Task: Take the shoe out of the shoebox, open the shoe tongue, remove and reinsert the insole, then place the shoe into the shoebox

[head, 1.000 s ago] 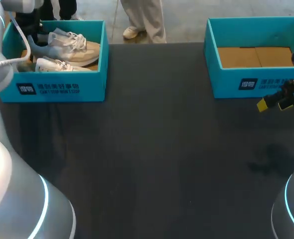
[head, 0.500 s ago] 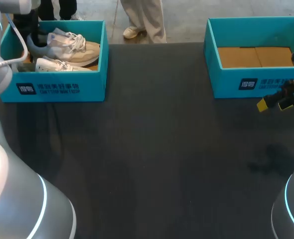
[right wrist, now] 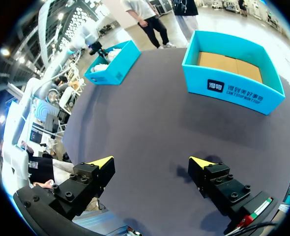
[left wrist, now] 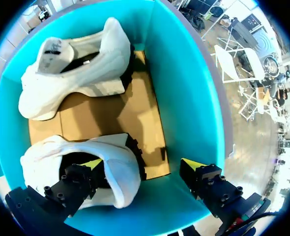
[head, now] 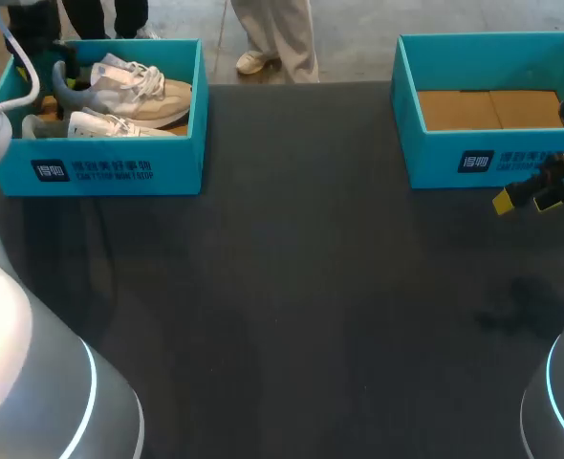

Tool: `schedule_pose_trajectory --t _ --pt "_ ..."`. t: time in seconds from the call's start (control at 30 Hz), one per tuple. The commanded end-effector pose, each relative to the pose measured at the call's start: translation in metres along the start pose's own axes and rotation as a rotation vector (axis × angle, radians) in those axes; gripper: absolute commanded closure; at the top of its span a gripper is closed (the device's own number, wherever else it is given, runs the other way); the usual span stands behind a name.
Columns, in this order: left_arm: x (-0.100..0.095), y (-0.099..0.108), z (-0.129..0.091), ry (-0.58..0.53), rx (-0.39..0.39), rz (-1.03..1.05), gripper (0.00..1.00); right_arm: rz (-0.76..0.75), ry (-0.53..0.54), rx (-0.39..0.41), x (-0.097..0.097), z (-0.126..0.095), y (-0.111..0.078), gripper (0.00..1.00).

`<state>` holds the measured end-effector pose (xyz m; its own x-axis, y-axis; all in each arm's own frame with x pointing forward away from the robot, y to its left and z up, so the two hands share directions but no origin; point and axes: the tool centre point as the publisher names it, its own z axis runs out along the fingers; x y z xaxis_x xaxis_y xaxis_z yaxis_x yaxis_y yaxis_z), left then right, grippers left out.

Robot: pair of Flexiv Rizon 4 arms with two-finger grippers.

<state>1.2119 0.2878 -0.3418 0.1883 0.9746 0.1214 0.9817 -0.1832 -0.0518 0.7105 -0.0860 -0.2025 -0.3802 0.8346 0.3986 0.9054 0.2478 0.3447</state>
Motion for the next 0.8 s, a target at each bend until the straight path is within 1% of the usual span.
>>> schedule_pose_trajectory --t 0.03,0.13,0.3,0.37,0.47,0.8 --pt "0.009 -0.012 -0.019 -0.030 -0.007 0.005 0.00 0.001 -0.001 0.001 0.000 0.001 0.000 0.00" --pt "0.008 -0.019 -0.025 -0.042 -0.018 -0.002 0.00 0.001 -0.001 0.001 0.000 0.001 0.000 0.00" --pt "0.008 -0.030 -0.037 -0.087 -0.013 -0.006 0.00 0.001 -0.001 0.001 0.000 0.001 0.000 0.00" --pt "0.008 -0.033 -0.040 -0.105 -0.009 -0.008 0.00 0.001 -0.001 0.001 0.000 0.001 0.000 0.00" --pt "0.009 -0.040 -0.045 -0.109 0.020 -0.018 0.00 0.001 -0.001 0.001 0.000 0.001 0.000 0.00" --pt "0.009 -0.040 -0.045 -0.109 0.020 -0.018 0.00 0.001 -0.001 0.001 0.000 0.001 0.000 0.00"
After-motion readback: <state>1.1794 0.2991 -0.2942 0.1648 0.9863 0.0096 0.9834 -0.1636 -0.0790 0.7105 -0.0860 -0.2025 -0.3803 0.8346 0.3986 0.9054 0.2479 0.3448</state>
